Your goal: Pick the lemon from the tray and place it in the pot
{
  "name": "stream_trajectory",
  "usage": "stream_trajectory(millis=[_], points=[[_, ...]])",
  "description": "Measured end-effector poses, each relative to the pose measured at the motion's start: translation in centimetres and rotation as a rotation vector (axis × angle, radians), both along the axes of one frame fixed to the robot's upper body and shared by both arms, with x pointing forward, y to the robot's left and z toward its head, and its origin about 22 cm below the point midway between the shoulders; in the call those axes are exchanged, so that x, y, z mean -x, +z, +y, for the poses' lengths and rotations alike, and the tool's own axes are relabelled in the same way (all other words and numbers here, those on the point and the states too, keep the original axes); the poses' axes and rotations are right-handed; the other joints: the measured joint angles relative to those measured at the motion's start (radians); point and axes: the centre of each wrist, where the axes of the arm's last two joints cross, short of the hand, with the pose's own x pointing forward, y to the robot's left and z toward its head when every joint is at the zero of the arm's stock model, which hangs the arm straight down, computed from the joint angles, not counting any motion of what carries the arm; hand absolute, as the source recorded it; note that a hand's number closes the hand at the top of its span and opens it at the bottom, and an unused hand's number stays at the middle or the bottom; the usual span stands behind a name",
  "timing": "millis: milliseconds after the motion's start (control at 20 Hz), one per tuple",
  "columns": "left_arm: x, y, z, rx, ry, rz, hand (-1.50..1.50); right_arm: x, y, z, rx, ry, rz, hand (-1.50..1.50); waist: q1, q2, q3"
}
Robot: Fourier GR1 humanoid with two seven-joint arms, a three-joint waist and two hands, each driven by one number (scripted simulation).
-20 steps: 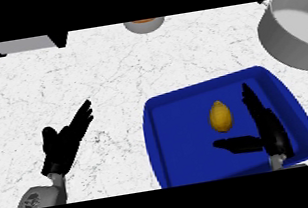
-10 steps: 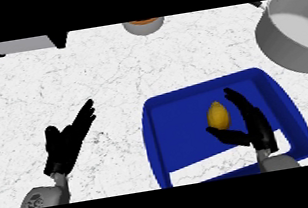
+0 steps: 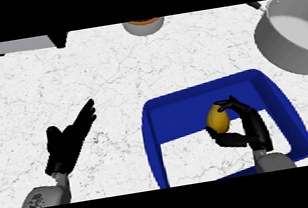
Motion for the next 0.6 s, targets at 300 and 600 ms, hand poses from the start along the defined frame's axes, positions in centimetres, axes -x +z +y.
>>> stream_trajectory(millis=[300,600], points=[[0.4,-0.1,0.9,-0.001,0.017,0.0,0.0,1.6,0.1,-8.5,-0.003,-0.059,-0.073,1.5,-0.006,0.006,0.013],[0.5,-0.1,0.8,0.008,0.024,-0.004,0.0,5.7,5.0,-24.6,0.075,-0.193,-0.114,1.5,-0.02,0.023,0.035]])
